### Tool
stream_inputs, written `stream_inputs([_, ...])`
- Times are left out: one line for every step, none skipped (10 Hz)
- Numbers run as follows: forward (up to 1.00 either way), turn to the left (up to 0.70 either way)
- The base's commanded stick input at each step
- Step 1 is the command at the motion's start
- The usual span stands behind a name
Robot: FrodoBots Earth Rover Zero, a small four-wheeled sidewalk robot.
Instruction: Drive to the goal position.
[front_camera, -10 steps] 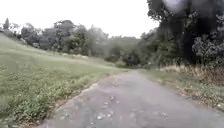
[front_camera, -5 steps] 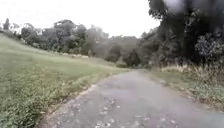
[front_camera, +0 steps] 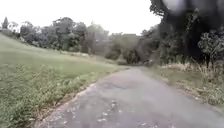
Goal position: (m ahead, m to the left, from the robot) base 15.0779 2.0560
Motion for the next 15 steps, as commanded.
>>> stream_inputs([0.5, 0.0])
stream_inputs([0.5, 0.0])
stream_inputs([0.5, 0.0])
stream_inputs([0.5, 0.0])
stream_inputs([0.5, 0.0])
stream_inputs([0.5, 0.0])
stream_inputs([0.5, 0.0])
stream_inputs([0.5, 0.0])
stream_inputs([0.5, 0.0])
stream_inputs([0.5, 0.0])
stream_inputs([0.5, 0.0])
stream_inputs([0.5, 0.0])
stream_inputs([0.5, 0.0])
stream_inputs([0.5, 0.0])
stream_inputs([0.5, 0.0])
